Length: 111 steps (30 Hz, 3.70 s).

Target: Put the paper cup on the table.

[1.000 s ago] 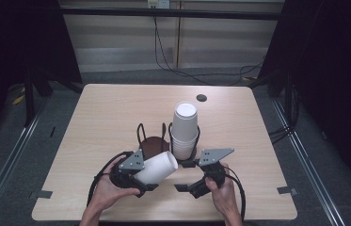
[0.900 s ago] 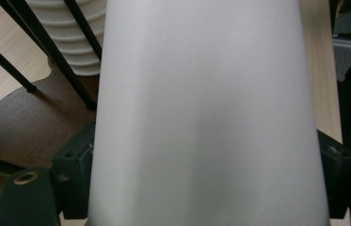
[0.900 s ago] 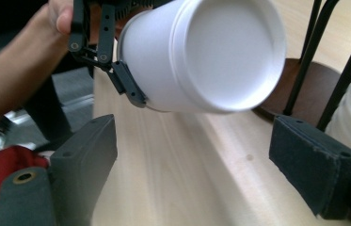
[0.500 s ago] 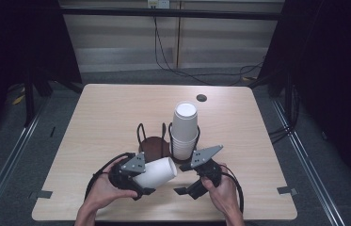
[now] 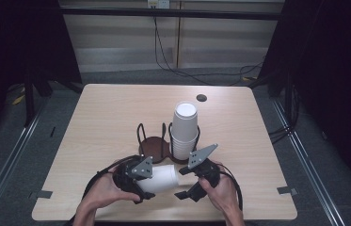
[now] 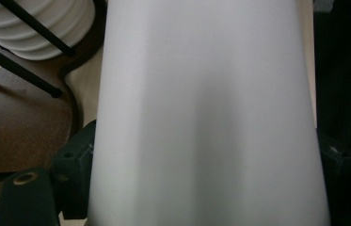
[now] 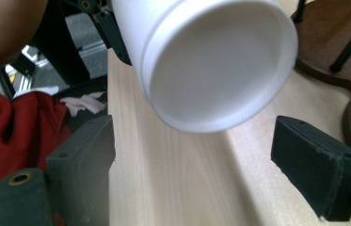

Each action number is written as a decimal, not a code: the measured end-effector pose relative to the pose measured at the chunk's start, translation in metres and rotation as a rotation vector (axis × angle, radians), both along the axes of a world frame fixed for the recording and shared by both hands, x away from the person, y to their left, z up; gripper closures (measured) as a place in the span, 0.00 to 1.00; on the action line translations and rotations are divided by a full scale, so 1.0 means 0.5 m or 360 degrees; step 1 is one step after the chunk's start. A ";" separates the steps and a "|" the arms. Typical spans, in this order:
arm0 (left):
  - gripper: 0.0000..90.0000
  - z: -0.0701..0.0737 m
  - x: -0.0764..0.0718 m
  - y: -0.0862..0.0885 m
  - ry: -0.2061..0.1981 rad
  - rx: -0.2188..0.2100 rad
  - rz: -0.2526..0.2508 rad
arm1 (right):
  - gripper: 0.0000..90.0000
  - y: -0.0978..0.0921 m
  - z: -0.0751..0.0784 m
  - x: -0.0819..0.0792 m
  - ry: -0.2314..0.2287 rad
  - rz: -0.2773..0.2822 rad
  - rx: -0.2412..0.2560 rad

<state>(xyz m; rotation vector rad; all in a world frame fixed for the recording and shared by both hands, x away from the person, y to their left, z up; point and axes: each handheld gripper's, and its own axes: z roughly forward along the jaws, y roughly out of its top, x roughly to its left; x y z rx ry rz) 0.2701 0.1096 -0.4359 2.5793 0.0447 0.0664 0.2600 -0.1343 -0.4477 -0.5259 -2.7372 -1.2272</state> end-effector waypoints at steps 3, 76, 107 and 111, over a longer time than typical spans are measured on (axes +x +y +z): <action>0.18 -0.004 0.008 -0.011 0.0010 0.0023 -0.0015 | 0.16 0.009 -0.001 0.003 0.0026 0.0028 -0.0034; 0.14 0.024 0.013 -0.008 0.0059 -0.0376 -0.0206 | 0.26 0.046 0.009 0.017 0.0036 0.0194 -0.0039; 0.17 0.028 0.020 0.062 0.0052 -0.0774 0.0142 | 0.26 -0.040 -0.029 0.006 0.0055 -0.0086 0.0185; 0.18 0.015 0.018 0.064 0.0088 -0.0816 0.0143 | 0.26 -0.041 -0.031 0.007 0.0041 -0.0108 0.0243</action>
